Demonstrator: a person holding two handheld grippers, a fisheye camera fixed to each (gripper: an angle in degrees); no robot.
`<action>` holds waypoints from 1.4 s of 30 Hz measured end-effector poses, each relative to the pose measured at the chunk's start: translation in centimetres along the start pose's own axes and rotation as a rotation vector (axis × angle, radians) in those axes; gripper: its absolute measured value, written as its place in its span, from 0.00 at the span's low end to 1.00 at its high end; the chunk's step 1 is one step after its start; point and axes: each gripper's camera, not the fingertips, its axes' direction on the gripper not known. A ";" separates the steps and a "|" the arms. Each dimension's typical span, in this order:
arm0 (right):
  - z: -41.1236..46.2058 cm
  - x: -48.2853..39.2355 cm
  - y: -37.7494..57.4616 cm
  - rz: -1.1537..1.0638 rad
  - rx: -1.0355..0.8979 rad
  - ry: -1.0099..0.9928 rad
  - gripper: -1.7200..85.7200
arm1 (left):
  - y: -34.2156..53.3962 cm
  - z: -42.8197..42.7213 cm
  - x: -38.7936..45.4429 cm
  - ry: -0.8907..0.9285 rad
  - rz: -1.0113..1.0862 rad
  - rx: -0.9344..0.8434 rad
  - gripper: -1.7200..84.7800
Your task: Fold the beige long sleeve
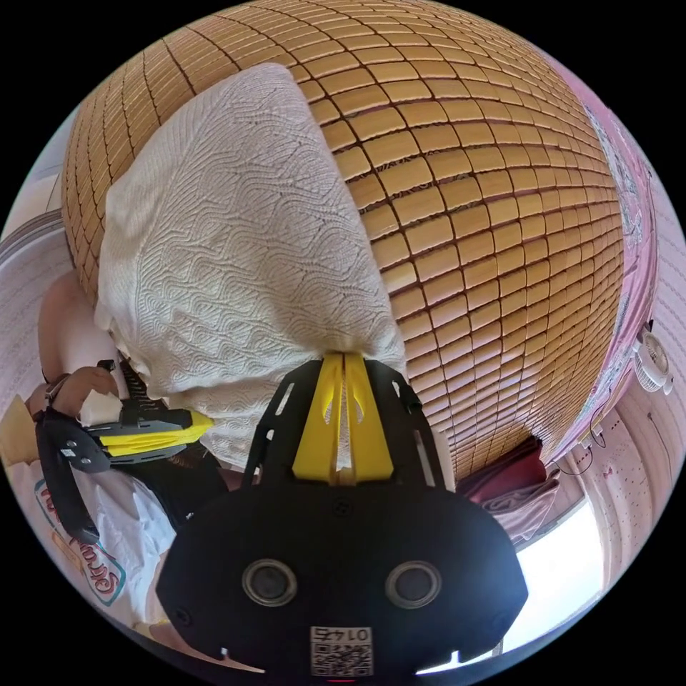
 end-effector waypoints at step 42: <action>2.3 13.8 51.3 0.442 1.000 -0.328 0.16 | -7.1 -3.5 14.5 0.059 0.040 -0.099 0.07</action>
